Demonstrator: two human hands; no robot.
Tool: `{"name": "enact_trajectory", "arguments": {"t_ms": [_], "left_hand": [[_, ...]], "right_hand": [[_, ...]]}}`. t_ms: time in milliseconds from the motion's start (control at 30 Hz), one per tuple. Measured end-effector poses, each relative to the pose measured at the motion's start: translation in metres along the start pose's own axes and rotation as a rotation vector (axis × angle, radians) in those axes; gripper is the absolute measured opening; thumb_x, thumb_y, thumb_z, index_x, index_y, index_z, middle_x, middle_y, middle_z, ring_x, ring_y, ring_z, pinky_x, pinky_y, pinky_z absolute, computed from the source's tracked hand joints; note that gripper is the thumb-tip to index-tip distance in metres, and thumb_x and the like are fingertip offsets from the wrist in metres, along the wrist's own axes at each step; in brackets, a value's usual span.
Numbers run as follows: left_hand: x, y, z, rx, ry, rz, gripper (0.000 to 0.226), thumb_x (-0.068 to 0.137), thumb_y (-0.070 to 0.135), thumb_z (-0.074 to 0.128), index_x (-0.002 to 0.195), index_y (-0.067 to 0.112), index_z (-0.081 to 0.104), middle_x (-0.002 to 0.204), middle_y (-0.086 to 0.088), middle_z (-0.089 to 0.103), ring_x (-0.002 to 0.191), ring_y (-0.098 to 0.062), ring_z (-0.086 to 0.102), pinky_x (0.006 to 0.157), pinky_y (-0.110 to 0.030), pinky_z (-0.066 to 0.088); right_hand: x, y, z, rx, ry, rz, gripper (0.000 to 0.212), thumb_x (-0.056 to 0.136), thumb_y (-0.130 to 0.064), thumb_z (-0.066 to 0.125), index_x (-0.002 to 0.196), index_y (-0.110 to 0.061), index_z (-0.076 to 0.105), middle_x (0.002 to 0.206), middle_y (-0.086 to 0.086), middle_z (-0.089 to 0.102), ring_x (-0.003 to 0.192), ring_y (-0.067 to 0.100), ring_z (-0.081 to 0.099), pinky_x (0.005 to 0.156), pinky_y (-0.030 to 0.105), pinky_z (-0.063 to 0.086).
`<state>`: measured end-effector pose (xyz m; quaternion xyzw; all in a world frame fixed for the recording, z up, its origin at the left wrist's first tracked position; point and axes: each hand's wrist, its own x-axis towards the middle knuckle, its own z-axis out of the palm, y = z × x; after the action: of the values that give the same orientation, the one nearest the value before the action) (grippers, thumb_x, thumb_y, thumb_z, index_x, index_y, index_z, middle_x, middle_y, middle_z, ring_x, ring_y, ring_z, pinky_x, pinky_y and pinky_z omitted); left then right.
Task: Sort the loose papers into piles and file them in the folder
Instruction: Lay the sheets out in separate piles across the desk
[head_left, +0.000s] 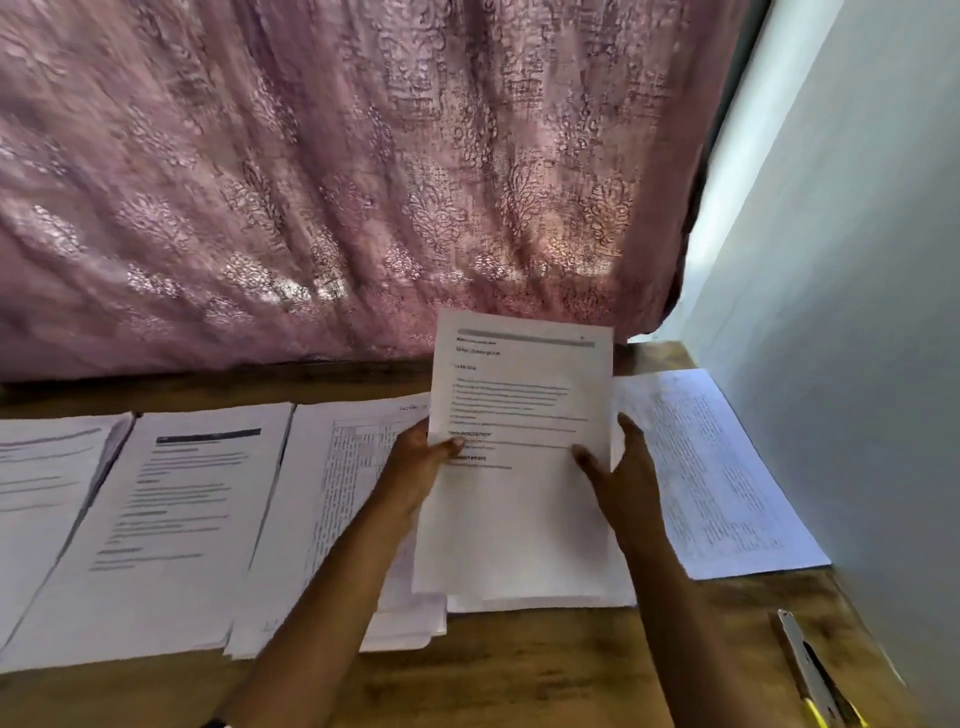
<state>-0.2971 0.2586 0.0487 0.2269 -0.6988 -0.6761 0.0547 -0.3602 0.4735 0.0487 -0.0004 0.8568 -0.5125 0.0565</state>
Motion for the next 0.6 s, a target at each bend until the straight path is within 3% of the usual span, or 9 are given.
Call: {"name": "enact_trajectory", "arguments": {"t_ms": [33, 100, 167, 233, 367, 500, 600], "left_hand": [[-0.006, 0.003, -0.027, 0.002, 0.025, 0.008, 0.034, 0.091, 0.01, 0.063, 0.125, 0.016, 0.06, 0.12, -0.003, 0.066, 0.105, -0.02, 0.065, 0.088, -0.029, 0.053], [-0.019, 0.005, -0.084, 0.016, 0.105, 0.026, 0.036, 0.09, 0.007, 0.064, 0.125, 0.013, 0.059, 0.12, -0.005, 0.065, 0.101, -0.019, 0.065, 0.078, -0.018, 0.054], [-0.034, 0.009, -0.137, 0.088, 0.208, 0.049, 0.039, 0.089, 0.007, 0.065, 0.127, 0.013, 0.057, 0.117, -0.002, 0.064, 0.097, -0.015, 0.063, 0.069, -0.011, 0.051], [-0.052, 0.011, -0.203, 0.193, 0.327, 0.064, 0.038, 0.089, 0.012, 0.068, 0.125, 0.017, 0.057, 0.117, -0.001, 0.063, 0.1, -0.017, 0.063, 0.073, -0.012, 0.048], [-0.086, 0.005, -0.336, 0.466, 0.534, -0.016, 0.044, 0.091, 0.027, 0.065, 0.133, 0.017, 0.053, 0.13, -0.002, 0.059, 0.115, -0.024, 0.058, 0.097, -0.035, 0.045], [-0.112, -0.015, -0.436, 0.55, 0.707, -0.037, 0.047, 0.09, 0.024, 0.066, 0.134, 0.014, 0.051, 0.13, -0.01, 0.06, 0.116, -0.031, 0.057, 0.097, -0.04, 0.043], [-0.123, -0.034, -0.483, 0.642, 0.731, -0.083, 0.062, 0.089, 0.03, 0.067, 0.143, 0.016, 0.04, 0.138, -0.012, 0.053, 0.123, -0.032, 0.051, 0.104, -0.047, 0.042]], "right_hand": [[-0.001, -0.009, 0.014, 0.077, -0.075, 0.055, 0.061, 0.088, -0.027, 0.067, 0.141, -0.012, 0.04, 0.14, 0.009, 0.049, 0.126, 0.027, 0.048, 0.102, 0.042, 0.041], [-0.011, -0.032, 0.05, 0.201, -0.224, 0.128, 0.031, 0.089, -0.02, 0.067, 0.117, -0.01, 0.058, 0.113, 0.011, 0.065, 0.1, 0.026, 0.061, 0.077, 0.034, 0.05], [-0.028, -0.056, 0.092, 0.196, -0.305, 0.107, 0.007, 0.088, -0.015, 0.067, 0.089, -0.011, 0.062, 0.082, 0.008, 0.064, 0.073, 0.021, 0.058, 0.058, 0.027, 0.045], [-0.052, -0.087, 0.148, 0.174, -0.394, 0.064, 0.015, 0.087, -0.014, 0.068, 0.076, -0.015, 0.059, 0.067, 0.004, 0.058, 0.06, 0.017, 0.053, 0.051, 0.024, 0.041], [-0.104, -0.145, 0.265, 0.208, -0.587, 0.08, 0.018, 0.087, -0.011, 0.069, 0.074, -0.017, 0.057, 0.064, 0.002, 0.058, 0.053, 0.017, 0.052, 0.046, 0.022, 0.039], [-0.145, -0.182, 0.369, 0.232, -0.683, 0.105, 0.011, 0.087, -0.008, 0.067, 0.078, -0.011, 0.06, 0.077, 0.012, 0.064, 0.05, 0.019, 0.057, 0.045, 0.023, 0.045], [-0.168, -0.198, 0.426, 0.213, -0.664, 0.121, 0.008, 0.085, -0.006, 0.067, 0.083, -0.01, 0.06, 0.081, 0.014, 0.065, 0.051, 0.02, 0.061, 0.046, 0.025, 0.047]]}}
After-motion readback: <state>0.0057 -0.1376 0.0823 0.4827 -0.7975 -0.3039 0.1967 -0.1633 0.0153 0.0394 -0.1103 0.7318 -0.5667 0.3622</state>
